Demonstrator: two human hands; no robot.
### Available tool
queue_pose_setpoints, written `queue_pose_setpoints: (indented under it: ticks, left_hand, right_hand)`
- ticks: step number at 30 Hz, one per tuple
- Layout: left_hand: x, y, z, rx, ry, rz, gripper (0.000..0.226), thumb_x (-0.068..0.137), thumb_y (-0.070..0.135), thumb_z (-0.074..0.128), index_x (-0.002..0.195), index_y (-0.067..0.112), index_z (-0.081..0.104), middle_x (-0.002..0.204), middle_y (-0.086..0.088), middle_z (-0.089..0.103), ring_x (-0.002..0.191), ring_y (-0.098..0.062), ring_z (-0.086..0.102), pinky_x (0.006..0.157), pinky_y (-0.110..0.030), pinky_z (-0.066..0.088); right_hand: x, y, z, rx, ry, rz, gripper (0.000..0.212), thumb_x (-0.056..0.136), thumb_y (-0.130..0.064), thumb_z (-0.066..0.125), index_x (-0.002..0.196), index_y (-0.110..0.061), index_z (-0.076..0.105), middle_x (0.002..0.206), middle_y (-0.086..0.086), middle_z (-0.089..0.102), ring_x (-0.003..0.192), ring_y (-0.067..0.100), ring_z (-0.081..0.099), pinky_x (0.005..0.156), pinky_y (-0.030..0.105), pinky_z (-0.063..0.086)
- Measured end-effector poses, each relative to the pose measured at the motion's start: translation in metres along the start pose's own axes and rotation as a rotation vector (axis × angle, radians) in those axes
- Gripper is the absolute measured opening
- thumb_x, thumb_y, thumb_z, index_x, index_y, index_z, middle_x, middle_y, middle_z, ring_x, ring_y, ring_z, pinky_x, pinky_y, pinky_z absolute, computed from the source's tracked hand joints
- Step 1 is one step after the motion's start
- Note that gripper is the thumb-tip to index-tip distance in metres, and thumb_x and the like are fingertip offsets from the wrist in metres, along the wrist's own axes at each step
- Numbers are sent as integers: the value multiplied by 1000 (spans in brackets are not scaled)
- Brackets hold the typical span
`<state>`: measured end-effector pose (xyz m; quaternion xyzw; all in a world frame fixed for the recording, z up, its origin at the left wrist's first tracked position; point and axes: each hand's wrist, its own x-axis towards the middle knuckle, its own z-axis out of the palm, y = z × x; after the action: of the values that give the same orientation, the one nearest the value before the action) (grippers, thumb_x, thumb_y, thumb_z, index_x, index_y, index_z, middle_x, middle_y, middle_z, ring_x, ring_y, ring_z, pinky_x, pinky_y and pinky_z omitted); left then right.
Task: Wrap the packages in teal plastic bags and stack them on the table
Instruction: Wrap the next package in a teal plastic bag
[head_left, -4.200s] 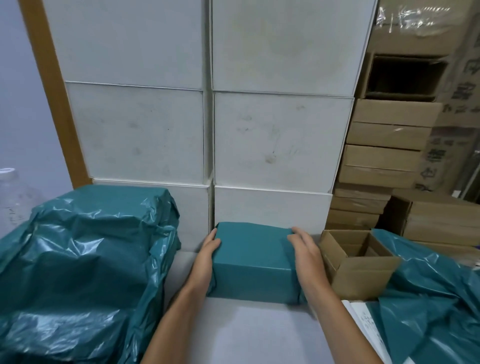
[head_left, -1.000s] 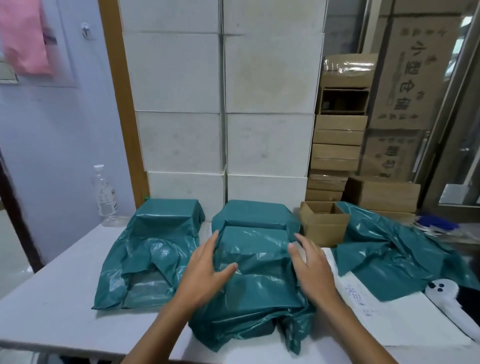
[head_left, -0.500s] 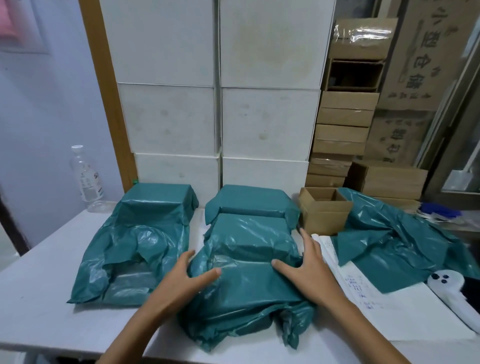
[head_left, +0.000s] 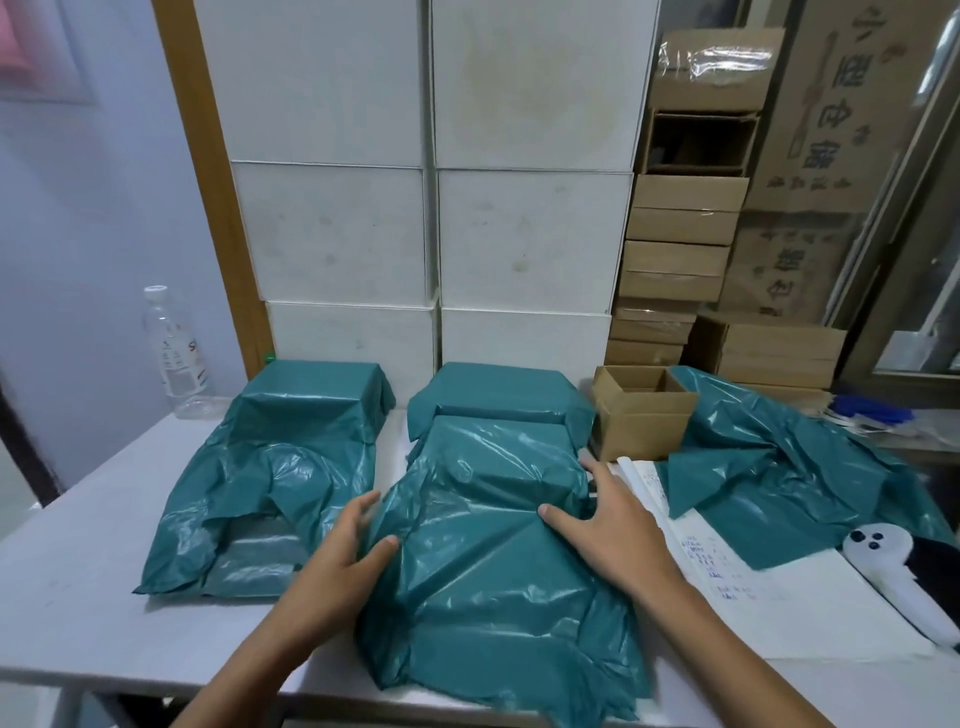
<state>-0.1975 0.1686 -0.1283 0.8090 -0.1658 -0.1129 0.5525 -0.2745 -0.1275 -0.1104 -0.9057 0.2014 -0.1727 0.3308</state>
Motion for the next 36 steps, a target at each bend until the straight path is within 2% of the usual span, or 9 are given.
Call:
queue_pose_setpoints:
  ticks: [3, 7, 12, 15, 18, 20, 24, 28, 36]
  left_hand:
    - [0, 7, -5, 148, 50, 191, 62, 101, 22, 66, 156, 31, 38, 153, 10, 44, 141, -8, 45, 117, -38, 39]
    - [33, 37, 6, 520, 149, 549, 58, 95, 26, 72, 149, 27, 52, 156, 11, 43, 149, -11, 31, 121, -37, 29]
    - [86, 48, 32, 842, -19, 624, 67, 90, 48, 70, 152, 31, 49, 165, 7, 38, 156, -25, 23, 124, -46, 28]
    - [98, 34, 32, 822, -73, 604, 75, 86, 57, 67, 154, 34, 45, 163, 9, 39, 152, -22, 28, 122, -45, 33]
    - [103, 16, 25, 764, -103, 634, 86, 83, 54, 74, 158, 37, 38, 166, 15, 31, 156, -14, 19, 127, -35, 23]
    - [105, 8, 23, 733, -102, 662, 91, 81, 46, 80, 160, 35, 35, 167, 16, 27, 157, -9, 13, 127, -29, 16]
    - [108, -2, 23, 701, -95, 687, 94, 80, 37, 85, 159, 33, 35, 167, 18, 24, 159, -5, 8, 128, -28, 11]
    - [113, -13, 17, 693, -115, 707, 99, 77, 31, 89, 160, 28, 33, 168, 17, 18, 159, -1, 2, 124, -13, 3]
    - [101, -24, 11, 623, -86, 675, 94, 82, 29, 85, 158, 30, 31, 172, 22, 9, 156, 6, 10, 123, -15, 21]
  right_hand:
    - [-1, 1, 4, -148, 113, -155, 90, 83, -63, 68, 159, -32, 31, 157, -8, 42, 144, 16, 40, 115, 38, 41]
    - [9, -15, 8, -336, 112, -394, 93, 81, -71, 58, 162, -35, 28, 166, -4, 32, 155, 20, 21, 125, 42, 26]
    - [28, -27, 18, -506, 10, -460, 96, 80, -77, 52, 163, -38, 25, 172, -3, 23, 161, 26, 6, 128, 51, 16]
    - [35, -9, 21, -443, -23, -477, 94, 80, -76, 56, 161, -34, 35, 168, -7, 33, 159, 21, 18, 125, 47, 29]
    - [38, 14, 21, -383, -31, -536, 91, 82, -73, 61, 161, -37, 34, 169, -16, 29, 158, 8, 16, 119, 33, 38]
    - [41, 23, 21, -342, -28, -581, 89, 83, -68, 66, 160, -36, 36, 168, -18, 29, 158, 3, 14, 116, 24, 35]
    - [48, 39, 21, -290, -71, -643, 88, 85, -59, 74, 159, -29, 38, 170, -14, 26, 159, 4, 13, 120, 11, 12]
    - [49, 63, 16, -228, -93, -699, 88, 86, -47, 81, 159, -23, 36, 172, -7, 24, 160, 10, 16, 123, 12, 14]
    - [47, 69, 13, -247, -94, -702, 98, 89, -50, 76, 165, -26, 19, 175, -9, 13, 160, 7, 12, 124, 17, 19]
